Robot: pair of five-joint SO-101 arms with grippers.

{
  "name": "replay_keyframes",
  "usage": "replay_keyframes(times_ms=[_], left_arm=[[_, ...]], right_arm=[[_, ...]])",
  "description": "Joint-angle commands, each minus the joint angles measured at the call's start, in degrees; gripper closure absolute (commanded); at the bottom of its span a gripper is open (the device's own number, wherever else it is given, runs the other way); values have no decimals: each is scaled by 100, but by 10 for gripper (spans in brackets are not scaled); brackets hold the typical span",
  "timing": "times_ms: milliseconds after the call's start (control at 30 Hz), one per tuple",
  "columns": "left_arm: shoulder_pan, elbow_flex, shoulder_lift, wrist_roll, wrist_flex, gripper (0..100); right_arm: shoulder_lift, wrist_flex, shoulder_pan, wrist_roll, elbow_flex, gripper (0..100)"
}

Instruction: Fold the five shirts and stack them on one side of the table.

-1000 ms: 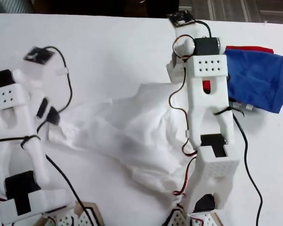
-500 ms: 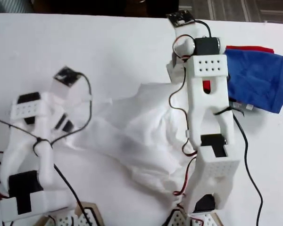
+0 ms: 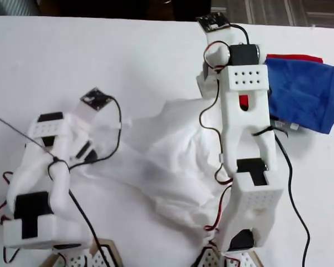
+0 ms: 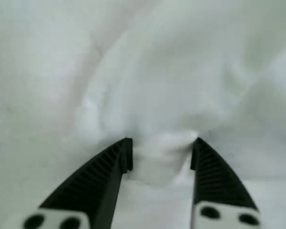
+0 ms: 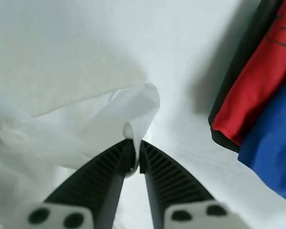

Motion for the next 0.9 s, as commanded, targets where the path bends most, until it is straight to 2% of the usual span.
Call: replay_keyframes(times_ms=[0, 133, 367, 600, 867], left_arm=[[35, -268, 35, 70, -18, 924], [79, -479, -387, 132, 229, 944], [193, -479, -1196, 105, 545, 829], [176, -198, -1187, -132, 501, 819], [35, 365, -1178, -413, -255, 818]], right_arm=[[-444, 40, 48, 35, -202, 980], [-418, 40, 40, 35, -202, 980], [-400, 40, 40, 35, -202, 980], [-418, 40, 48, 35, -202, 980], [-435, 40, 48, 26, -202, 980]])
